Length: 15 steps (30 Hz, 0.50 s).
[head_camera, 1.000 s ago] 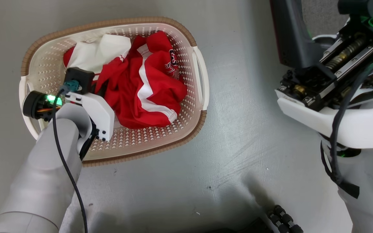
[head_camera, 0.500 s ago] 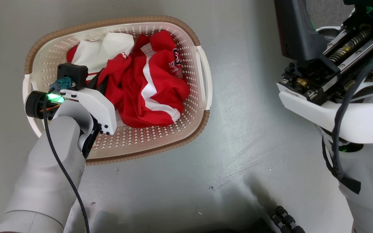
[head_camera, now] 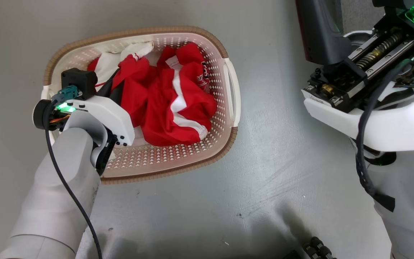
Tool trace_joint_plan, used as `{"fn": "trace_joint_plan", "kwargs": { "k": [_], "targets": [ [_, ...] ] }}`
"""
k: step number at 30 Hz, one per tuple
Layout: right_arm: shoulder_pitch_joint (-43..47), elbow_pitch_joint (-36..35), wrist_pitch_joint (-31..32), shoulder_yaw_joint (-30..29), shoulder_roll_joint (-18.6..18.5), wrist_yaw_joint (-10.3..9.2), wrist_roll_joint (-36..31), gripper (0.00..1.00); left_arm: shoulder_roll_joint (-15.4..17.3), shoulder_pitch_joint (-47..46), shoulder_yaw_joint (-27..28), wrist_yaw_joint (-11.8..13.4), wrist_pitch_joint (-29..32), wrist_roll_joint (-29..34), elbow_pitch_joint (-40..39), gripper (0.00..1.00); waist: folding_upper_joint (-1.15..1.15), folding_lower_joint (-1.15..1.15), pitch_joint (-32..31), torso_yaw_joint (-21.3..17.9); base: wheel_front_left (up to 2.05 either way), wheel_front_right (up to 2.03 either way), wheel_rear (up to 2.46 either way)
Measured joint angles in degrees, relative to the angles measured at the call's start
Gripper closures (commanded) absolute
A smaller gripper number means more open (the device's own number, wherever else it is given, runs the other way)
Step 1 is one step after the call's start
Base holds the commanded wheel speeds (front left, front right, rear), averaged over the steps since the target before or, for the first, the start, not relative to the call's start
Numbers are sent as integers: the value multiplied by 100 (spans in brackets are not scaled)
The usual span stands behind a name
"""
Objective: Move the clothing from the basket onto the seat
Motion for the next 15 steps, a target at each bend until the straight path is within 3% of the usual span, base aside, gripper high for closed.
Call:
{"fn": "trace_joint_plan", "kwargs": {
  "k": [15],
  "targets": [
    [-88,289,0,40,-7,0,-153,0,-43,261,100,-20,-468,-348,-481,100,0,0,-436,179,0,0,0]
  ]
}}
